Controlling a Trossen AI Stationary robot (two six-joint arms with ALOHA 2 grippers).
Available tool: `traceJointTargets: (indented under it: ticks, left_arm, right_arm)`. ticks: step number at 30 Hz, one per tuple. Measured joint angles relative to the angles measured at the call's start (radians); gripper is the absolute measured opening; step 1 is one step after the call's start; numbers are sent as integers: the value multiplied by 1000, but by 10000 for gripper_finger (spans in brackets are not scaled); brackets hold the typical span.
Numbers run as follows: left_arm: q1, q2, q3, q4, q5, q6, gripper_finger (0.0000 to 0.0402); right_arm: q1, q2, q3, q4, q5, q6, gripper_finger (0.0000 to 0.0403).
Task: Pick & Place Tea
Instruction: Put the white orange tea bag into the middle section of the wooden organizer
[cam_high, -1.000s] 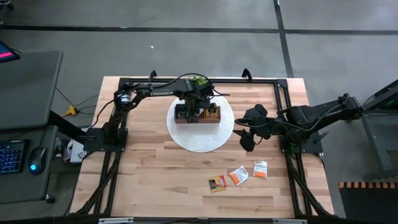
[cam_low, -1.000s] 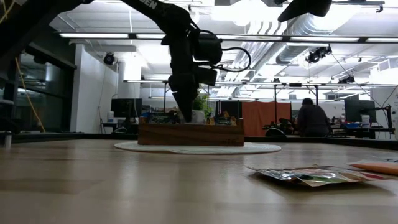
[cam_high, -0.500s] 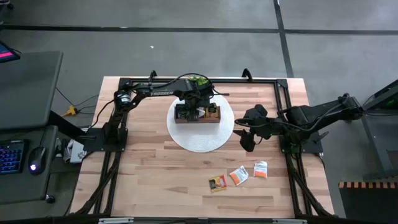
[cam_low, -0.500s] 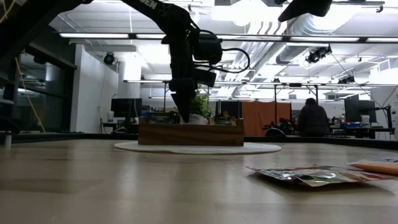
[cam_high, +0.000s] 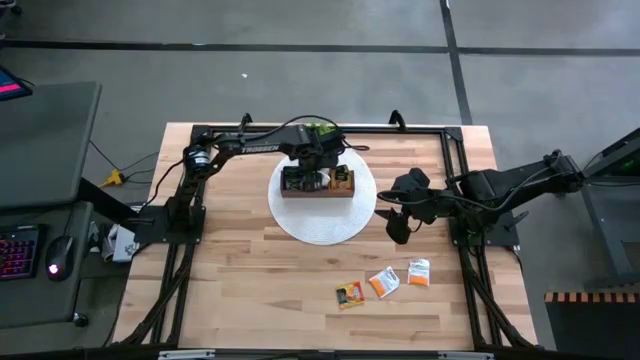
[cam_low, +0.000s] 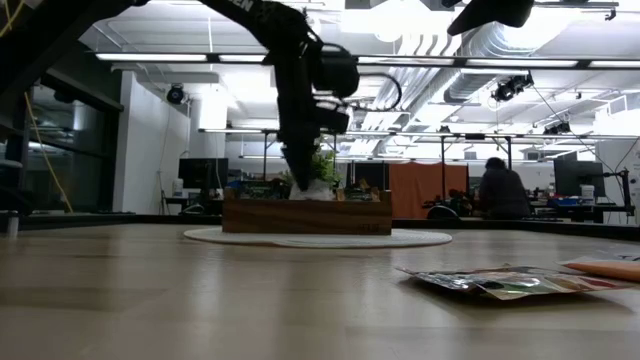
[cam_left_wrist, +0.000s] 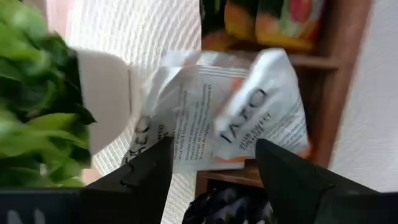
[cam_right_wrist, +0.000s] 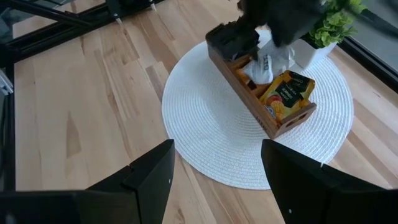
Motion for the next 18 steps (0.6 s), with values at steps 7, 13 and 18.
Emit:
traceJointTargets:
  ticks: [7,13,18]
  left_arm:
    - [0,-2,132,-68,93,-11,223]
    - [-8,-2,190,-97,113,-20,223]
    - [-13,-3,190,-123,126,-20,223]
  right_arm:
    - [0,0,0,0,-7,0,236]
    - [0,0,0,0,-7,-1,236]
    - [0,0,0,0,-9,-4,236]
